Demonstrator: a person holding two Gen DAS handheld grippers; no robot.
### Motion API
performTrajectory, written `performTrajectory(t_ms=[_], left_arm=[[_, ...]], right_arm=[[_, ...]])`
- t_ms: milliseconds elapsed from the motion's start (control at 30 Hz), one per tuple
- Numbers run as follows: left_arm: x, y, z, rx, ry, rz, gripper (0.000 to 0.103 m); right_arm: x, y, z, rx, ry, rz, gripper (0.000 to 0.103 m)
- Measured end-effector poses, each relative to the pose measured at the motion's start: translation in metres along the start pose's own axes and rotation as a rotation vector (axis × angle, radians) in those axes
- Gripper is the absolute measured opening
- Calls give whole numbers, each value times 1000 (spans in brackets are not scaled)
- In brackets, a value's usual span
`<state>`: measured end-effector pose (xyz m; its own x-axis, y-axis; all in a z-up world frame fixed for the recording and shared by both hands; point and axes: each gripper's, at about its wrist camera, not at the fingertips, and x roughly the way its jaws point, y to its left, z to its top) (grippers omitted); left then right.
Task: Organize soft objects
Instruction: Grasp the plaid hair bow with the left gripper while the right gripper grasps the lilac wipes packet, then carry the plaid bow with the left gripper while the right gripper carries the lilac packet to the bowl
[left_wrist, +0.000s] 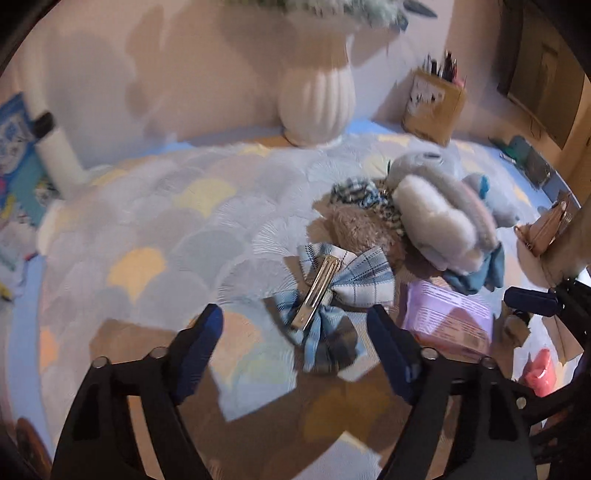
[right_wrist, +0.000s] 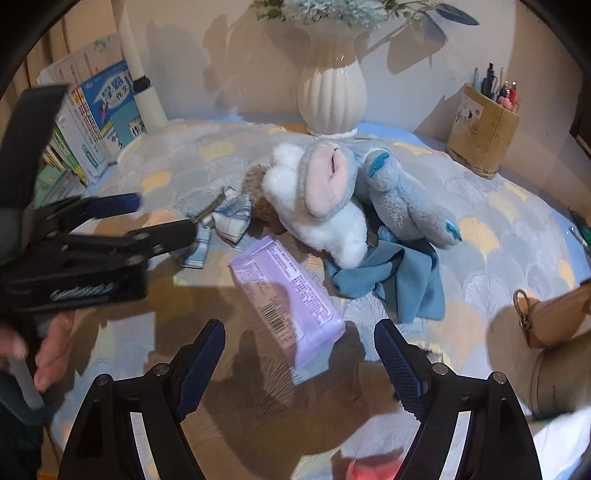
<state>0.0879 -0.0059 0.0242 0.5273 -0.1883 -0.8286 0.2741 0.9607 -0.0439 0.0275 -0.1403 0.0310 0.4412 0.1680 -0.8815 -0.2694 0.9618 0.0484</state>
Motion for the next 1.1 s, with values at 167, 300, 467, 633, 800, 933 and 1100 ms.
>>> performTrajectory(t_ms=[167, 300, 467, 633, 800, 933, 1100], left_arm=[[16, -2, 3, 20, 6, -27, 73], [15, -12, 1, 80, -28, -13, 38], [1, -13, -8, 70, -34, -8, 18], [-26, -9, -33, 7, -50, -20, 18], [-58, -12, -70, -29, -90, 8, 18], [-67, -16, -93, -67, -101, 28, 18], [-58, -24, -114, -56, -89, 71, 18]], right_arm=[[18, -1, 7, -28, 23, -8, 82], [30, 2, 12, -28, 27, 8, 67], [23, 14, 7, -58, 3, 14, 43], [2, 20, -14, -26, 9, 95, 43], [-20, 35, -44, -40, 10, 95, 43], [-33, 45, -71, -47, 14, 72, 43], [-36, 47, -96, -21, 45, 92, 48]])
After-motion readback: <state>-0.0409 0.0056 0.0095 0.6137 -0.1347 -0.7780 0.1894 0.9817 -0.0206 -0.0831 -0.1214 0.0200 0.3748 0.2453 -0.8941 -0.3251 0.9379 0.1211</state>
